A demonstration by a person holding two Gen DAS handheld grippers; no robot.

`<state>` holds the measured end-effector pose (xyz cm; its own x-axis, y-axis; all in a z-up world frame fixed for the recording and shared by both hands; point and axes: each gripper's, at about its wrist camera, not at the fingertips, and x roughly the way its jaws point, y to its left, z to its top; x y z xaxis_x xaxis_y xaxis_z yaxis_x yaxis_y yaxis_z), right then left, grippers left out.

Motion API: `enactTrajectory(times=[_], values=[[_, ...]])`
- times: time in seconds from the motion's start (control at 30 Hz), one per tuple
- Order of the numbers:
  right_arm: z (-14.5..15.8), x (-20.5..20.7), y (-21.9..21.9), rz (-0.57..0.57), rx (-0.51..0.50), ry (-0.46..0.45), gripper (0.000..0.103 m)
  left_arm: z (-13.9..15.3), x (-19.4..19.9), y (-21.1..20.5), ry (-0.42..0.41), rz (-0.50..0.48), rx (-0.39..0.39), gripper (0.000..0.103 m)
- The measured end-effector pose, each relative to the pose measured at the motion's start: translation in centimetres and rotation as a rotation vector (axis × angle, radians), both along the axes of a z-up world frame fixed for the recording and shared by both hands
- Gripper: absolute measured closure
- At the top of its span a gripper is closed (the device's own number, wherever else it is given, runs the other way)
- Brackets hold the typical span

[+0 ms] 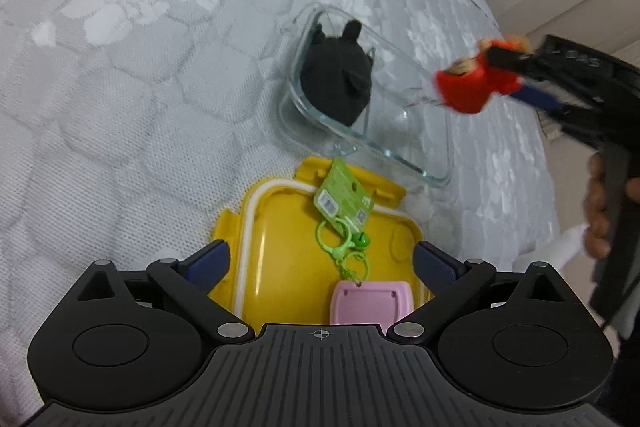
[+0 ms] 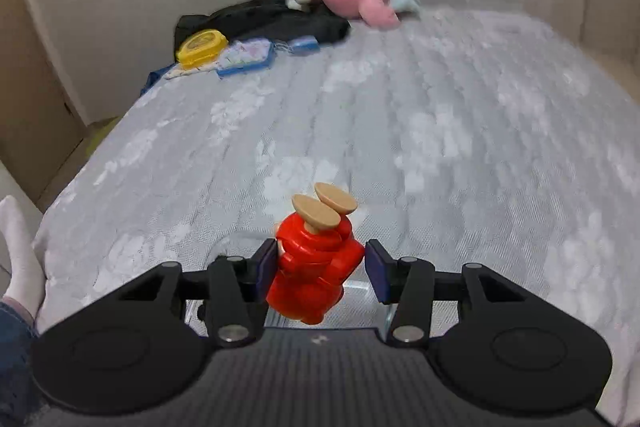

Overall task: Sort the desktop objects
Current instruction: 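Grasp the red doll figure with the right gripper and lift it, then lower the red doll into the other glass dish compartment and release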

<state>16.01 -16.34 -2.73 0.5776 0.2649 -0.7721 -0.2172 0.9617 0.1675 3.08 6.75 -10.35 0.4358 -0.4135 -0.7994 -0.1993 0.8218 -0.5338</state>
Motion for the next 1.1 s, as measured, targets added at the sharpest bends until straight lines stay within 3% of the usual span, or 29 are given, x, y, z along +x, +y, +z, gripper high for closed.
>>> enactTrajectory(times=[0.07,0.2,0.57,0.97,1.1], values=[[-1.3,0.4,0.4,-0.001,-0.003,0.053,0.053,-0.3,0.1,-0.3,0.015,-0.015,-0.018,0.003],[-3.0,0.2,1.7,0.022,-0.118,0.059,0.053,-0.4,-0.1,-0.8,0.018,-0.040,-0.030,0.003],[-6.3,-0.4,2.2,0.035,-0.192,0.125,0.053,-0.7,-0.3,-0.4,0.040,-0.032,-0.055,0.002],[-2.8,-0.8,2.3,0.049,-0.116,0.021,0.053,-1.5,-0.3,-1.0,0.071,-0.046,-0.042,0.002],[-3.2,-1.1,3.2,0.113,-0.166,0.020,0.053,-1.5,-0.4,-1.1,0.075,-0.058,-0.048,0.002]])
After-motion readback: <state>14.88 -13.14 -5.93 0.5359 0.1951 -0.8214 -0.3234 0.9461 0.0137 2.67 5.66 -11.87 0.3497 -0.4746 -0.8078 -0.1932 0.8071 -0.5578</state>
